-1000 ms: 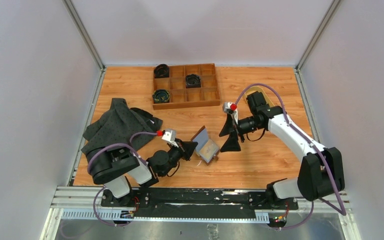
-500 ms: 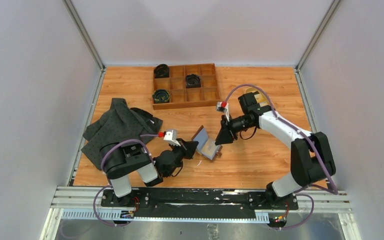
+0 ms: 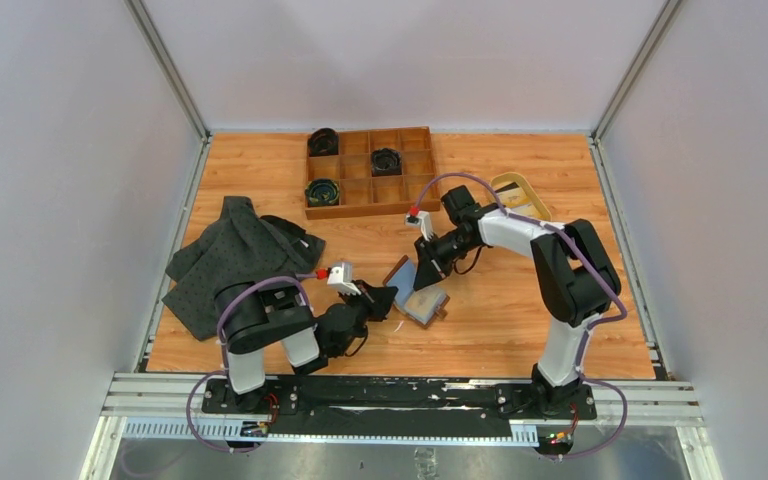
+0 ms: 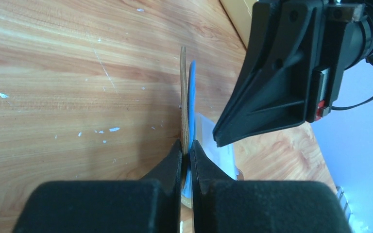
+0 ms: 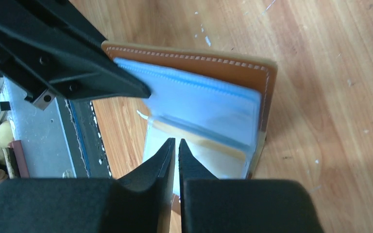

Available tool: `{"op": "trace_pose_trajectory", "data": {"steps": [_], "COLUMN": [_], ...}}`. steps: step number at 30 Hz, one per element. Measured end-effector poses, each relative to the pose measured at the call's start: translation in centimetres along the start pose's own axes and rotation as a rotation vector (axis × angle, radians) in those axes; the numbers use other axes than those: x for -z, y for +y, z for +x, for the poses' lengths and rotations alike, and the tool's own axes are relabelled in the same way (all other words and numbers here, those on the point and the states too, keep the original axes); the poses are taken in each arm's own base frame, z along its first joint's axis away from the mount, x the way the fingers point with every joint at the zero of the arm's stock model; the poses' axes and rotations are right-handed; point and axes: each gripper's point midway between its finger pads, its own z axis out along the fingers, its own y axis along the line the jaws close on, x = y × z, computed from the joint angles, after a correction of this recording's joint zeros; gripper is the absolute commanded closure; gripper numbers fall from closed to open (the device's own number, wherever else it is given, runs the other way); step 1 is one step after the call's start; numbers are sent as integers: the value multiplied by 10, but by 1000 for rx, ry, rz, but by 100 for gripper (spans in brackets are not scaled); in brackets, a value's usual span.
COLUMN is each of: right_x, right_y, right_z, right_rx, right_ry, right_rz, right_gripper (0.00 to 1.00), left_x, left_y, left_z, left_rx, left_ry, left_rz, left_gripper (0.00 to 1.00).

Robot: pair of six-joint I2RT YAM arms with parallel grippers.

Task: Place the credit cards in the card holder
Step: Open the card holder at the center of the board.

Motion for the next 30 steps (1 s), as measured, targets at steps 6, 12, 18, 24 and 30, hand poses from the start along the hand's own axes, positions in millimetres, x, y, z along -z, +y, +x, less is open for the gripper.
{"op": "trace_pose_trajectory", "data": {"steps": [6,12,18,24,30], "right_x": [-12,-16,-16,-17,-17], "right_y": [-15,-25,-27,-26,-26], "right_z": [2,9,7,6,7], "right_rx": [-46,-82,-71,-46,-36], "right_ry": [32,61,69,80,86], "right_rz": [13,43,60,62,58], "right_gripper": [90,89,87,85,85], "left_x": [1,11,30,29,7], "left_y": [1,4,3,-28,-32], "left_z": [1,-12,-41,-64,-89], "left_rx": [29,7,-82,-288,-408], "left_ry": [0,-25,-79,-61,28], "left_rz": [-6,-9,-6,58,116], "left_gripper": [60,37,8,0,1]}}
